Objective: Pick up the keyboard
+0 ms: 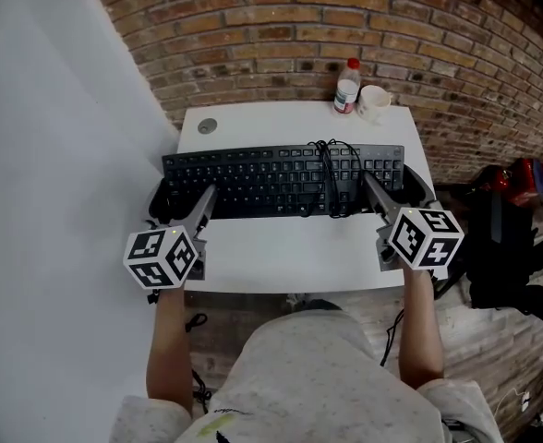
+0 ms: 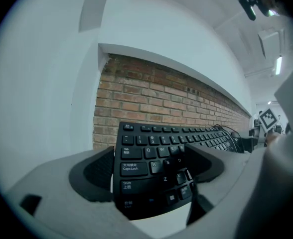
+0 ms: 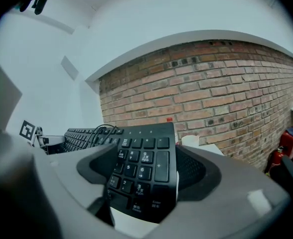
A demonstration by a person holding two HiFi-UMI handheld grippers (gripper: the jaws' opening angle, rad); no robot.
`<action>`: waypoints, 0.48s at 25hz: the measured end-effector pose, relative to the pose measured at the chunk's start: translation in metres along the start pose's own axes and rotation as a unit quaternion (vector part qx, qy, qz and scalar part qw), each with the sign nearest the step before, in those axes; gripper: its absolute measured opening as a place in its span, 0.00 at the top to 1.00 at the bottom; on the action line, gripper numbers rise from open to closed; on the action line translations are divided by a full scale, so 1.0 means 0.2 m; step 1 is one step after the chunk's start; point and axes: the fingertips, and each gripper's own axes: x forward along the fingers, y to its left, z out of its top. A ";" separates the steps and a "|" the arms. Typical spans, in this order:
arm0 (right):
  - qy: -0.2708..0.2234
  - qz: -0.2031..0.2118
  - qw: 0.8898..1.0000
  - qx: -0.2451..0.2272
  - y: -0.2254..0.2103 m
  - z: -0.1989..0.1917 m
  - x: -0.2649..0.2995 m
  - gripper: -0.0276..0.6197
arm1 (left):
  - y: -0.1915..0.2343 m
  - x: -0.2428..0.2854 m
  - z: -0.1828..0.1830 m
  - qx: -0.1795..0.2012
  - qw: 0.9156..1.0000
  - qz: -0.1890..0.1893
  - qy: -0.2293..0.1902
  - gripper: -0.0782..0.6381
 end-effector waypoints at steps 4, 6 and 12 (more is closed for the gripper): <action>-0.012 0.002 1.000 -0.008 0.03 0.05 -0.07 0.38 | -0.02 -0.07 0.05 0.002 1.000 0.000 -0.012 0.29; -0.016 0.001 1.000 -0.010 0.04 0.06 -0.09 0.38 | -0.03 -0.09 0.06 0.001 1.000 0.000 -0.015 0.29; -0.023 0.000 1.000 -0.011 0.08 0.07 -0.14 0.38 | -0.04 -0.14 0.08 0.003 1.000 -0.001 -0.023 0.29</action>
